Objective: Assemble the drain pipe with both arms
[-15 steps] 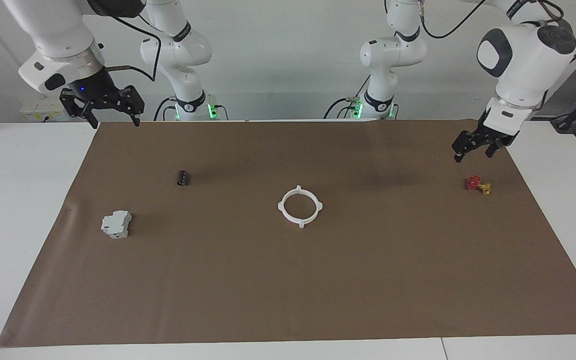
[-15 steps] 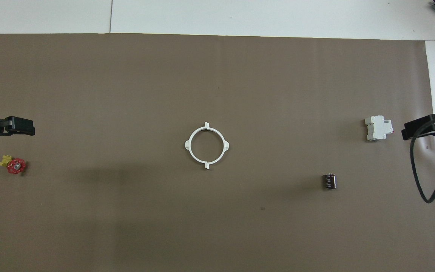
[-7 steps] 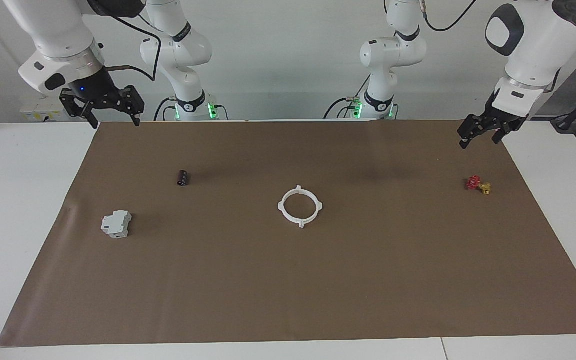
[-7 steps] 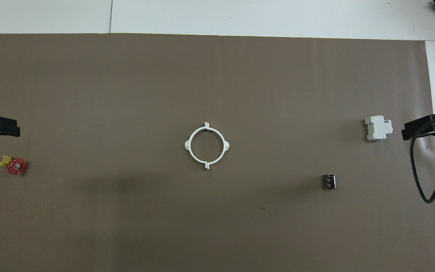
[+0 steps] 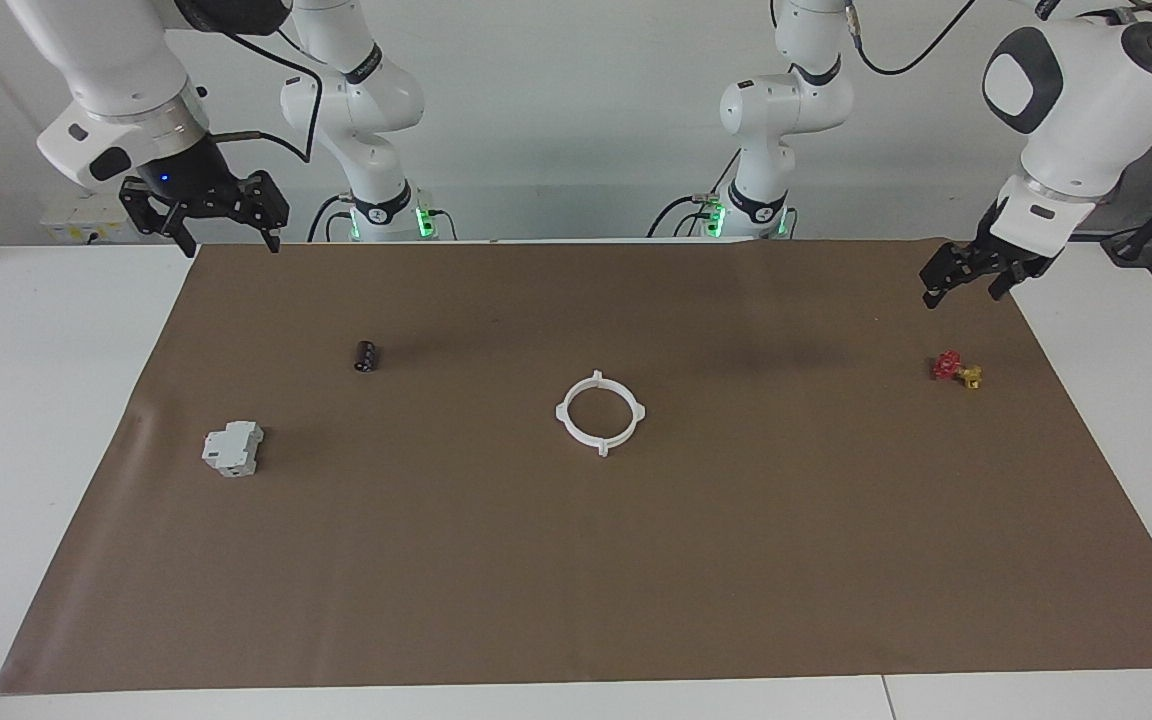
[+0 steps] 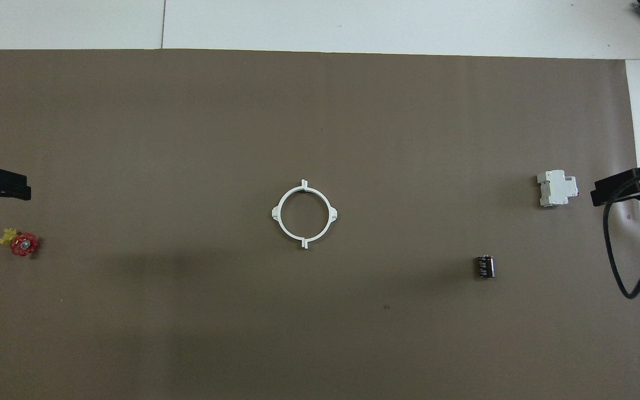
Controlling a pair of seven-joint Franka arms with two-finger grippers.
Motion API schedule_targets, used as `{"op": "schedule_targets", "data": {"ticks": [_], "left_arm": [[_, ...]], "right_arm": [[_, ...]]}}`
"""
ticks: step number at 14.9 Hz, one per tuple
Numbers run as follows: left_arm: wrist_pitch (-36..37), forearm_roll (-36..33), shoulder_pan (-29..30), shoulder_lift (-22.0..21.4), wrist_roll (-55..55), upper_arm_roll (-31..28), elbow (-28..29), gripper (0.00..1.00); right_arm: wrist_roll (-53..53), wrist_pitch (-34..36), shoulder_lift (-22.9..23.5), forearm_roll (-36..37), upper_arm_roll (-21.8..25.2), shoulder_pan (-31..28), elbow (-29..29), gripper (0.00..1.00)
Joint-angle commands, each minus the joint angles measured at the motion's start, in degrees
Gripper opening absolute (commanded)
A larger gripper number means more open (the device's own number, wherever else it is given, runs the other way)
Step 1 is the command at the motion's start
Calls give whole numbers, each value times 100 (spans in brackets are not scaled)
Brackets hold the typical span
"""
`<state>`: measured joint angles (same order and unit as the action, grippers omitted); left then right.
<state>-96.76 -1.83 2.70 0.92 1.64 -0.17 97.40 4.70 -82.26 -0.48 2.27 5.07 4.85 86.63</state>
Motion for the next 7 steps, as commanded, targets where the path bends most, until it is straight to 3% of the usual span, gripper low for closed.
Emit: {"op": "schedule_targets", "data": {"ticks": [1,7], "left_arm": [[220,-10,-147,400,82,-79,-424,100],[378,218,-147,427,574,-466,-415,100]], "right_arm": [[136,-62,-84,-139,-15,-72,91,100],[136,-62,-84,-139,-15,-72,91,100]]}}
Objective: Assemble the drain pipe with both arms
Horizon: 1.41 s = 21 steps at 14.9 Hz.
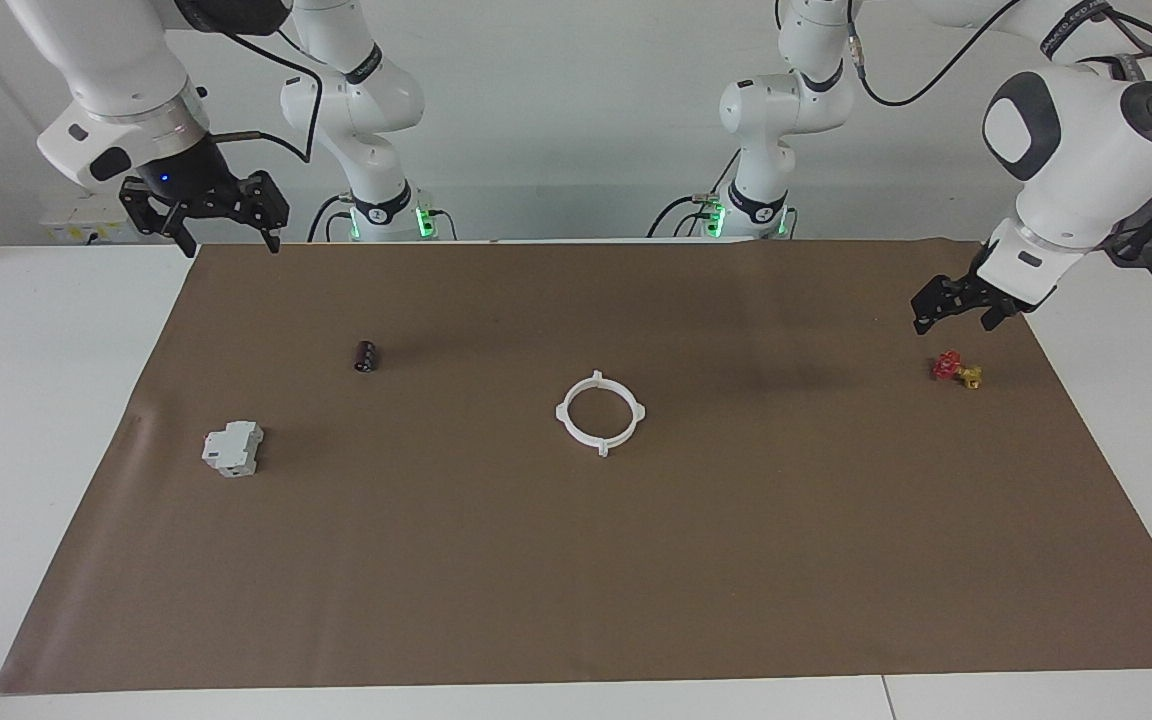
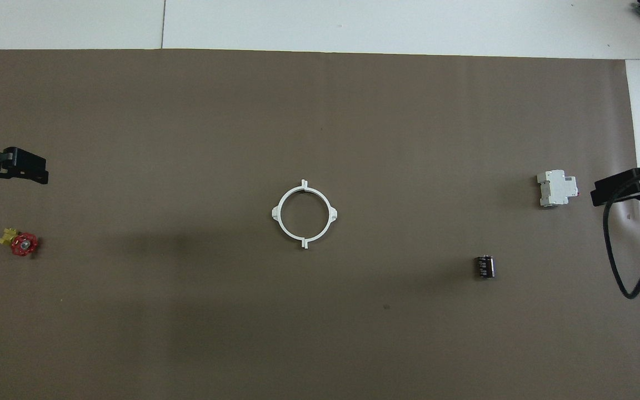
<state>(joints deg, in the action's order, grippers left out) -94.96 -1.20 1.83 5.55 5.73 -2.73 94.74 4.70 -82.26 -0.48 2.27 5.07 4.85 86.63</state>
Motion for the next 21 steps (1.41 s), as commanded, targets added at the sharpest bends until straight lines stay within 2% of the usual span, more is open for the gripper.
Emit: {"op": "schedule_targets", "data": {"ticks": [1,3,21], "left_arm": [[128,155,-60,-80,174,-176,-149,100],[-39,155,-68,-80,253,-140,-157,100],[21,155,-60,-150,658,-158,-149,100]], "right_arm": [[136,-62,-84,-139,-15,-72,91,100],[136,-62,-84,-139,-15,-72,91,100],[136,-62,-84,-139,-15,-72,91,100]]}}
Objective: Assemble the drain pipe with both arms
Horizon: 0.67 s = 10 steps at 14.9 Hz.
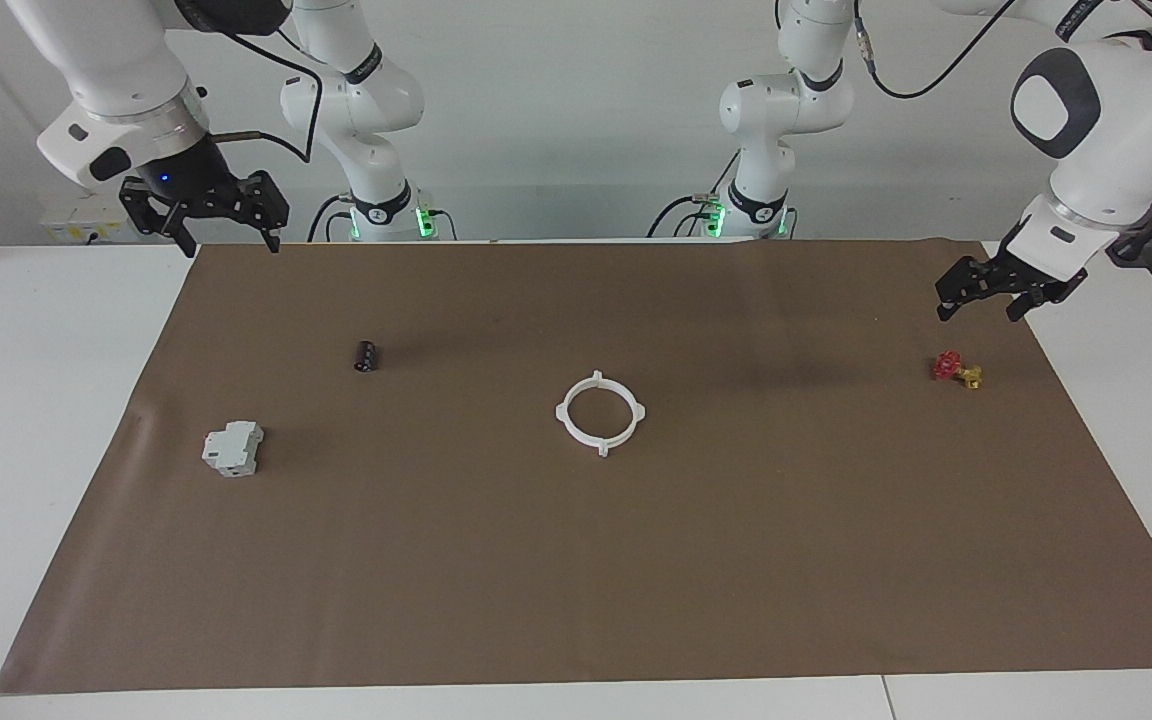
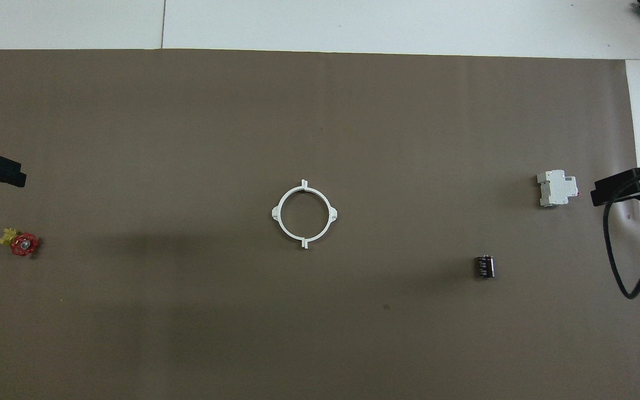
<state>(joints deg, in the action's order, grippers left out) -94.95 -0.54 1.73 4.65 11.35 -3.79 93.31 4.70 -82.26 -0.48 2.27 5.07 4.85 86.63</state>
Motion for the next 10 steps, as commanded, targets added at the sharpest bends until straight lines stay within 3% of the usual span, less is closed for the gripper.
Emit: {"op": "schedule_targets", "data": {"ticks": [1,10], "left_arm": [[21,89,-50,-61,96,-52,-6,100],[152,81,-138,-96,26,-61,-94,100]], "right_arm": [[136,-62,-84,-139,-15,-72,91,100],[136,-62,-84,-139,-15,-72,91,100]]}}
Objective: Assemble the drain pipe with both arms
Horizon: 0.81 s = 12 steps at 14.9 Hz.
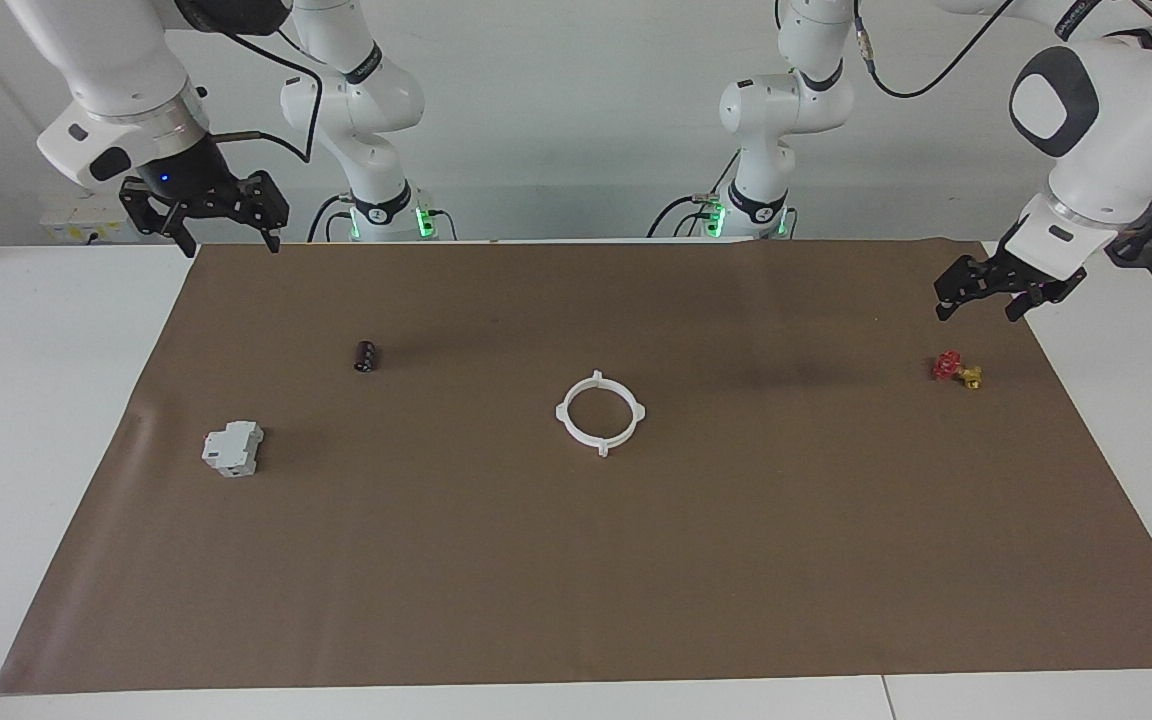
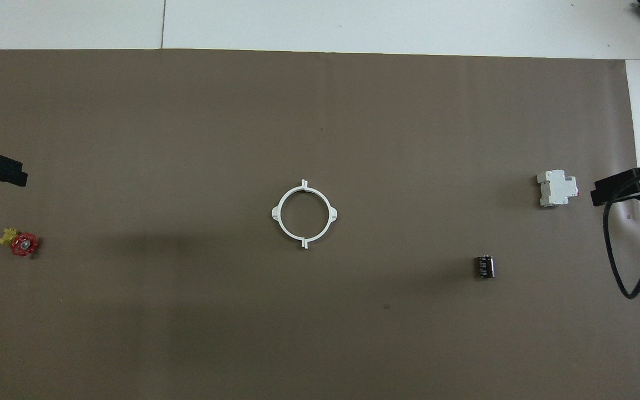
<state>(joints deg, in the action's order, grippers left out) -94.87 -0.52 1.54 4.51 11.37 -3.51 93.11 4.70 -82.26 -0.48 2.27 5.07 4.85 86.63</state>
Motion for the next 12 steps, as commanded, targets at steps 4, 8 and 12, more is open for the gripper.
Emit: {"op": "schedule_targets", "data": {"ticks": [4,8,12], "left_arm": [[547,70,-128,-108,15,-79,-477,100],[1409,43,-163,340,15,-88,-1540,100],[1357,34,-321,95,-161,-62,-1349,100]], "right_arm": [[136,-62,-84,-139,-15,-72,91,100],[136,-62,-84,-139,-15,-72,91,100],[136,-62,-84,-139,-15,-72,91,100]]}}
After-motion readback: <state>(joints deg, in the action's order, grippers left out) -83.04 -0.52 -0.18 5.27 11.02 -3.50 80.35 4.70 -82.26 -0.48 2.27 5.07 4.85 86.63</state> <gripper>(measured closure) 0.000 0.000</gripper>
